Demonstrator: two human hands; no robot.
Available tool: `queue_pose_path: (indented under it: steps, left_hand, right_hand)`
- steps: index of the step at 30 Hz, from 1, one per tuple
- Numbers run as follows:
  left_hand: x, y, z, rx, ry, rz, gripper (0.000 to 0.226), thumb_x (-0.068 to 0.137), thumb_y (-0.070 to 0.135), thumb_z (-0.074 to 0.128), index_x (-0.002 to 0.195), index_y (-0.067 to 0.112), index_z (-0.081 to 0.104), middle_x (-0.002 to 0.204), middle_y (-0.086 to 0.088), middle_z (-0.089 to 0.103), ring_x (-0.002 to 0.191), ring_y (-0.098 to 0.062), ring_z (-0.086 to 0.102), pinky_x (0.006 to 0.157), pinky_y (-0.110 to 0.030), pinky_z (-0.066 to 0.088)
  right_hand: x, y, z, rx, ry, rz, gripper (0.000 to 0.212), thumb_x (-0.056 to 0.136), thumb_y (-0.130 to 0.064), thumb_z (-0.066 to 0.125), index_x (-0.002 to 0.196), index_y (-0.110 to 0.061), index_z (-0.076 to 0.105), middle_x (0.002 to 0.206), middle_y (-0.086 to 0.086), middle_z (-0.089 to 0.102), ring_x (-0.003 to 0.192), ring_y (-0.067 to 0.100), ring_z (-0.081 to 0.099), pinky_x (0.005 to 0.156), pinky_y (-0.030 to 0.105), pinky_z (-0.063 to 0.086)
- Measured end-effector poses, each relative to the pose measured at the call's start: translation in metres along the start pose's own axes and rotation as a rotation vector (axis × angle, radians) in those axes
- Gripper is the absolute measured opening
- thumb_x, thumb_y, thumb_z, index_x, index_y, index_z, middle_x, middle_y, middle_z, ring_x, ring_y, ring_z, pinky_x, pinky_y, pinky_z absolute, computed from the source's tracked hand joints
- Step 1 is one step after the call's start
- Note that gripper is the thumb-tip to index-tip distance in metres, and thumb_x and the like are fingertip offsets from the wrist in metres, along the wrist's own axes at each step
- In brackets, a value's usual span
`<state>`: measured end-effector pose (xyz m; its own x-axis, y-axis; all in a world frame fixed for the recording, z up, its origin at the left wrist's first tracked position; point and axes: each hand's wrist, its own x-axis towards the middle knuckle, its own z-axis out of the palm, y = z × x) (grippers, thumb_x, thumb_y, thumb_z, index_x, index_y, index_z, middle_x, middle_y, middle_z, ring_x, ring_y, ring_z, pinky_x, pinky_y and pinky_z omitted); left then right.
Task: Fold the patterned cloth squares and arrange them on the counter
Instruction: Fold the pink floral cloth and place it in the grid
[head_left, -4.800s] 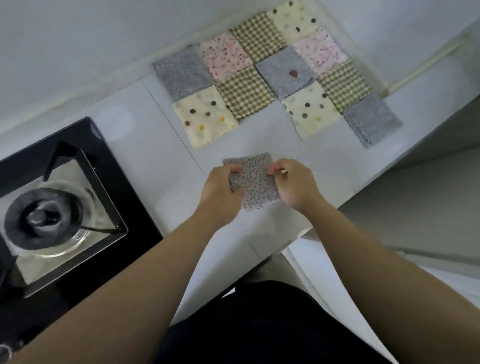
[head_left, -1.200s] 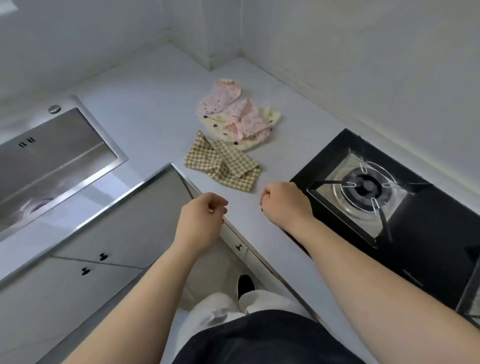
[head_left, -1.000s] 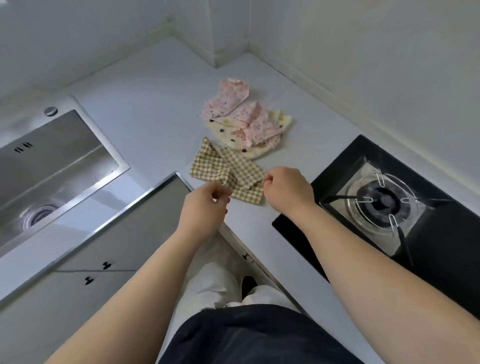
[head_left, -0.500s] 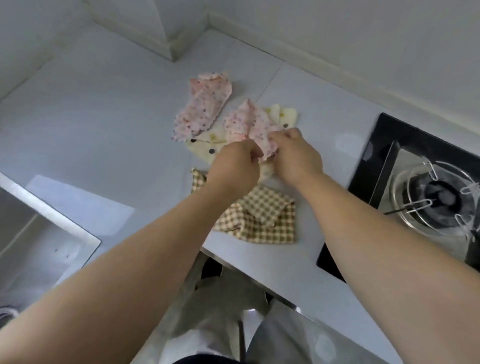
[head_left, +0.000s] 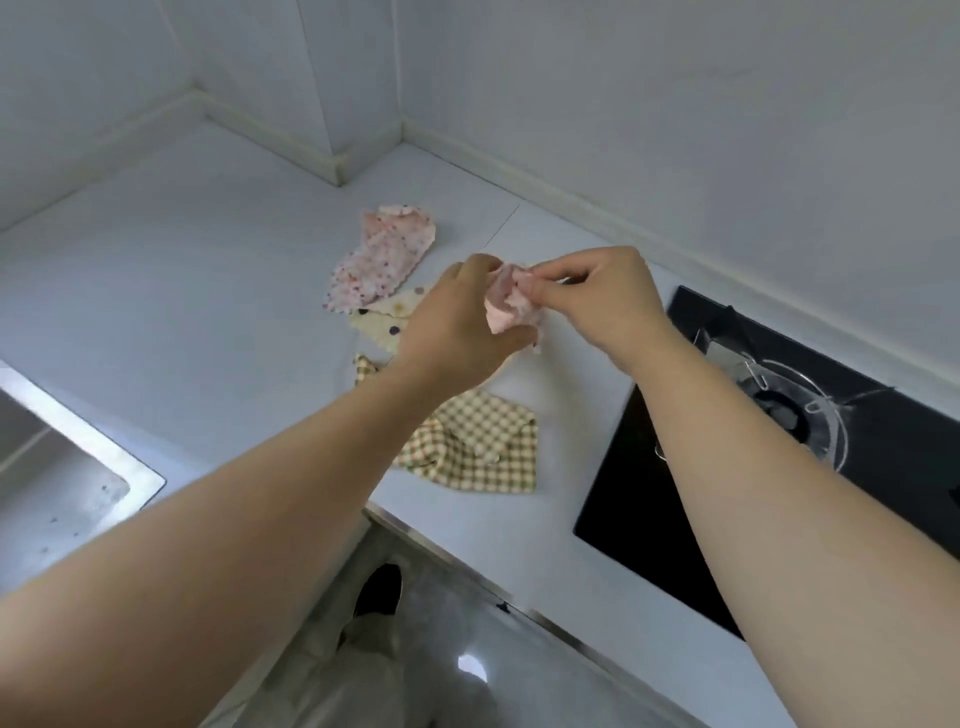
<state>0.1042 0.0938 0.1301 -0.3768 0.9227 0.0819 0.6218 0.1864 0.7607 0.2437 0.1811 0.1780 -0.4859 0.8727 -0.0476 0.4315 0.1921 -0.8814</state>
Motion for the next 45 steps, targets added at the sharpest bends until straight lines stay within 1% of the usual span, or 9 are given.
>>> queue_pose_path:
  steps: [6, 8, 14, 18, 23, 29, 36, 41, 45]
  left_hand:
    - [-0.049, 0.054, 0.011, -0.172, 0.191, 0.062, 0.012, 0.095, 0.025, 0.062, 0.103, 0.034, 0.063, 0.087, 0.016, 0.068, 0.08, 0.001, 0.063, 0.06, -0.017, 0.045]
    - [-0.063, 0.062, 0.023, -0.277, 0.16, 0.087, 0.022, 0.097, 0.015, 0.056, 0.106, 0.03, 0.069, 0.087, 0.013, 0.071, 0.078, -0.003, 0.064, 0.059, -0.021, 0.047]
    - [-0.107, 0.058, 0.078, -0.395, 0.05, 0.32, 0.029, 0.103, 0.046, 0.051, 0.111, 0.028, 0.072, 0.099, 0.01, 0.074, 0.095, -0.004, 0.068, 0.082, -0.022, 0.053]
    - [-0.129, 0.05, 0.094, -0.357, 0.159, 0.366, 0.037, 0.106, 0.042, 0.046, 0.096, 0.019, 0.073, 0.08, -0.001, 0.073, 0.073, -0.009, 0.064, 0.069, -0.032, 0.049]
    - [-0.185, 0.052, 0.083, -0.272, 0.121, 0.437, 0.043, 0.108, 0.036, 0.042, 0.076, 0.011, 0.055, 0.058, 0.002, 0.047, 0.05, -0.008, 0.039, 0.051, -0.028, 0.032]
    - [-0.257, 0.08, 0.078, -0.268, -0.075, 0.494, 0.023, 0.105, 0.022, 0.048, 0.093, 0.025, 0.067, 0.069, 0.0, 0.062, 0.05, -0.011, 0.051, 0.042, -0.022, 0.039]
    - [-0.329, 0.09, 0.089, -0.302, -0.275, 0.486, 0.036, 0.093, -0.001, 0.047, 0.1, 0.025, 0.07, 0.099, 0.005, 0.073, 0.096, -0.02, 0.068, 0.085, -0.04, 0.058]
    - [-0.363, 0.094, 0.079, -0.481, -0.362, 0.427, 0.02, 0.091, 0.033, 0.066, 0.085, 0.014, 0.065, 0.08, 0.001, 0.06, 0.077, -0.021, 0.051, 0.06, -0.03, 0.039]
    - [-0.365, 0.086, 0.06, -0.261, -0.379, 0.509, 0.029, 0.086, 0.035, 0.078, 0.102, 0.013, 0.07, 0.096, 0.001, 0.07, 0.082, -0.018, 0.066, 0.072, -0.031, 0.051]
  right_hand:
    - [-0.07, -0.006, -0.046, 0.414, -0.134, 0.145, 0.024, 0.078, -0.029, 0.086, 0.093, -0.011, 0.081, 0.099, 0.01, 0.078, 0.09, 0.022, 0.073, 0.078, 0.032, 0.052]
    - [-0.088, 0.009, -0.054, 0.477, -0.094, 0.169, 0.019, 0.08, -0.024, 0.084, 0.093, -0.01, 0.08, 0.098, 0.009, 0.078, 0.086, 0.025, 0.074, 0.074, 0.033, 0.051]
    - [-0.14, 0.066, -0.056, 0.551, 0.07, 0.084, 0.026, 0.079, -0.014, 0.083, 0.101, -0.002, 0.078, 0.096, 0.011, 0.078, 0.083, 0.028, 0.074, 0.072, 0.034, 0.054]
    - [-0.184, 0.088, -0.047, 0.581, 0.082, 0.039, 0.035, 0.08, -0.017, 0.082, 0.112, -0.002, 0.076, 0.097, 0.008, 0.076, 0.087, 0.027, 0.072, 0.081, 0.036, 0.057]
    - [-0.269, 0.081, -0.035, 0.566, 0.151, 0.059, 0.024, 0.085, -0.019, 0.078, 0.108, -0.012, 0.075, 0.093, 0.001, 0.076, 0.083, 0.022, 0.074, 0.064, 0.027, 0.053]
    - [-0.355, 0.061, -0.038, 0.449, 0.438, 0.1, 0.007, 0.095, -0.011, 0.065, 0.099, -0.011, 0.071, 0.089, 0.007, 0.074, 0.072, 0.023, 0.07, 0.066, 0.033, 0.059]
    - [-0.431, 0.062, -0.026, -0.083, 0.66, 0.138, 0.032, 0.095, 0.002, 0.037, 0.068, -0.016, 0.038, 0.061, 0.004, 0.038, 0.053, 0.019, 0.033, 0.046, 0.025, 0.024]
    - [-0.47, 0.067, -0.024, -0.481, 0.689, 0.129, 0.009, 0.103, -0.011, 0.039, 0.107, -0.008, 0.047, 0.085, 0.007, 0.052, 0.065, 0.018, 0.046, 0.049, 0.03, 0.032]
    - [-0.491, 0.068, -0.029, -0.651, 0.563, 0.086, 0.039, 0.105, -0.035, 0.048, 0.089, -0.001, 0.058, 0.077, 0.011, 0.052, 0.069, 0.022, 0.047, 0.059, 0.032, 0.036]
